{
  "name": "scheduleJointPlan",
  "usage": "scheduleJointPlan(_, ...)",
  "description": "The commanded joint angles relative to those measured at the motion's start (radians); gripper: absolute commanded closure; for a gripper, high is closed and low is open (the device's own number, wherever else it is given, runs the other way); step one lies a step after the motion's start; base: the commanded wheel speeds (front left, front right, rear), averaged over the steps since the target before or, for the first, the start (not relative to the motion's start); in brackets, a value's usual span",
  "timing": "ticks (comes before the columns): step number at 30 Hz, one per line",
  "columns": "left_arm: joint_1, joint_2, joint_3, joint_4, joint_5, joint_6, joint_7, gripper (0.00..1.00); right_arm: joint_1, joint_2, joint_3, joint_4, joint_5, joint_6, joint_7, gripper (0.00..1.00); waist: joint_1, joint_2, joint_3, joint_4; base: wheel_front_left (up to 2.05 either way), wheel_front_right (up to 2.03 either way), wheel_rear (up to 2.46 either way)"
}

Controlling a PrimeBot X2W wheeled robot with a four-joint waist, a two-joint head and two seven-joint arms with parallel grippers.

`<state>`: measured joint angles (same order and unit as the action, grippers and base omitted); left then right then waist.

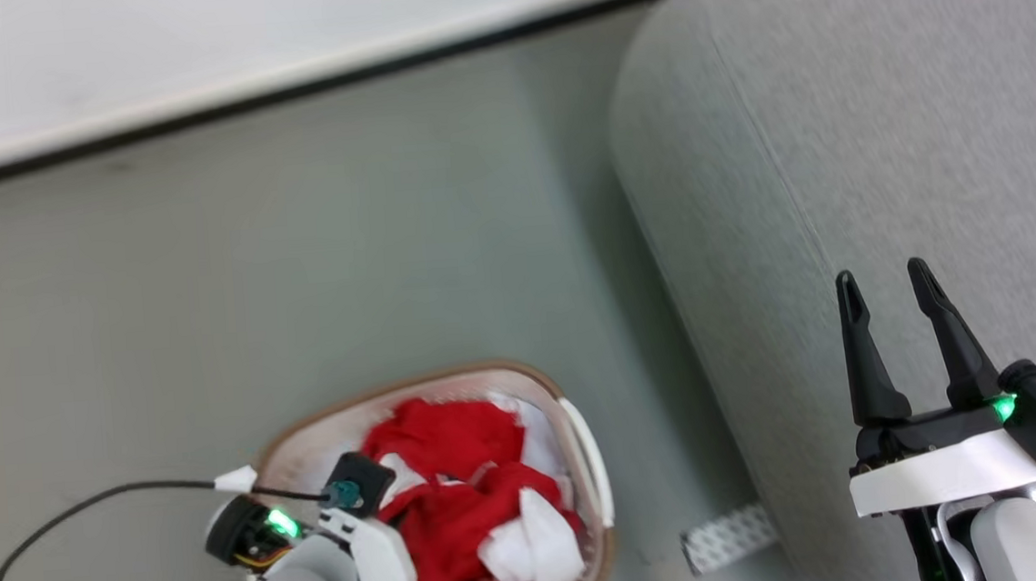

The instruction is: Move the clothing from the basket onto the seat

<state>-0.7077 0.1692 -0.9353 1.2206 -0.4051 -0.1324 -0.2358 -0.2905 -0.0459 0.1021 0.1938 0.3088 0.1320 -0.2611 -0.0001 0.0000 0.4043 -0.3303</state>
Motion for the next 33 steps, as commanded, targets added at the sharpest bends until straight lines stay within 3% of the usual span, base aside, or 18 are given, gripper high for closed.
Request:
scheduleJointPlan(1, 0.018, -0.01, 0.008, -0.018, -0.029, 0.002, -0.015, 1.0, 0.014, -0.004, -0.008, 0.009, -0.011, -0.002, -0.002, 0.0, 0.0001, 0.0, -0.11, 0.098, 0.0, 0.0, 0.0)
scheduleJointPlan(8, 0.045, -0.034, 0.02, -0.147, -0.104, 0.001, -0.028, 1.0, 0.052, -0.004, -0.026, 0.044, -0.046, -0.002, -0.002, 0.0, 0.0001, 0.0, -0.223, 0.202, 0.0, 0.0, 0.0)
scheduleJointPlan(14, 0.09, -0.01, 0.083, -0.319, -0.103, 0.001, -0.029, 1.0, 0.08, -0.004, -0.02, 0.07, -0.051, -0.002, -0.002, 0.0, 0.0001, 0.0, -0.305, 0.256, 0.0, 0.0, 0.0)
scheduleJointPlan(25, 0.14, 0.014, 0.25, -0.645, -0.045, 0.014, -0.029, 1.0, 0.127, -0.004, 0.016, 0.088, -0.028, -0.002, -0.002, 0.0, 0.0001, 0.0, -0.39, 0.305, 0.0, 0.0, 0.0)
scheduleJointPlan(33, 0.096, 0.013, 0.32, -0.803, -0.051, 0.008, -0.029, 1.0, 0.141, -0.004, 0.057, 0.086, -0.017, -0.002, -0.002, 0.0, 0.0001, 0.0, -0.402, 0.321, 0.0, 0.0, 0.0)
